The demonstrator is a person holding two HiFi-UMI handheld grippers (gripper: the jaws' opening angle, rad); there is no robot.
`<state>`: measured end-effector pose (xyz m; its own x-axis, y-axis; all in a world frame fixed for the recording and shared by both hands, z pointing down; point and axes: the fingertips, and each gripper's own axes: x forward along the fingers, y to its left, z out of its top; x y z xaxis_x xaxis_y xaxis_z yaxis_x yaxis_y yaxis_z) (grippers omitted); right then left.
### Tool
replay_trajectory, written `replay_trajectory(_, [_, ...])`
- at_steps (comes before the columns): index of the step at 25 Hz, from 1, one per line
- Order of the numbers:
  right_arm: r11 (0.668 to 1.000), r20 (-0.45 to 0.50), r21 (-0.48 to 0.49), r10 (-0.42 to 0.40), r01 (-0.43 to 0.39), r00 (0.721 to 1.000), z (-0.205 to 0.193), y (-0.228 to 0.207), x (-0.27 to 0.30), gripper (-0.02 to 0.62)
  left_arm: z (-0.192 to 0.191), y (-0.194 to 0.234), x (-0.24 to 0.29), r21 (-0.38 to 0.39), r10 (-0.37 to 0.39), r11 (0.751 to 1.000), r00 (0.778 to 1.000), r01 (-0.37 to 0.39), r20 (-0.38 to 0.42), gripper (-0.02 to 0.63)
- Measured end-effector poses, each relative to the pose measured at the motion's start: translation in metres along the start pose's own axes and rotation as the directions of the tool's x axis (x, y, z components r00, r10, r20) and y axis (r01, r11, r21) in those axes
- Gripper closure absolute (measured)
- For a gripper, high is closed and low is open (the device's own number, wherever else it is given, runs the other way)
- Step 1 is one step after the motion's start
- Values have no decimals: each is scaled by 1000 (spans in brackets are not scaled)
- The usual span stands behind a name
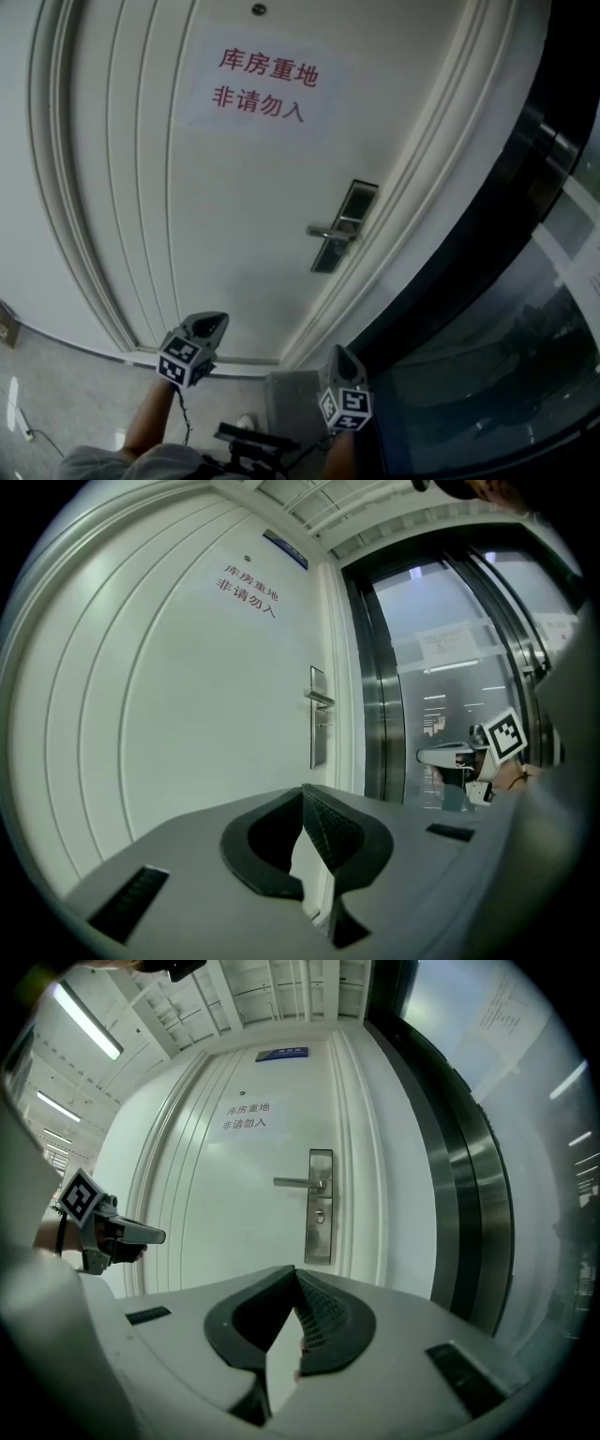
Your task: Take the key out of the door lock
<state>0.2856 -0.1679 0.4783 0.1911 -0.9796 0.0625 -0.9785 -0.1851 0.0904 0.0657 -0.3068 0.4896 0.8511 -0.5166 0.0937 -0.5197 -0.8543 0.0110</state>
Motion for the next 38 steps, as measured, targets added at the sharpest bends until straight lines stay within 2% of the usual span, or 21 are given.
replay_trajectory(16, [996,12,-30,86,-85,996,21,-36,101,589,18,40,87,-14,64,998,998,-64,-9,614])
replay_trajectory(19, [993,16,-64,99,-98,995,24,-39,117,589,20,47,98,-15,72,997,997,-72,-10,614])
replay_trajectory(27, [990,22,-97,105,-102,994,38,-48,146,589,24,60,118,-20,93,995,996,-94,-11,614])
replay_trajectory(38, [972,48,-214,105,-92,993,68,-51,174,581,26,72,128,-33,108,994,994,-109,-8,614])
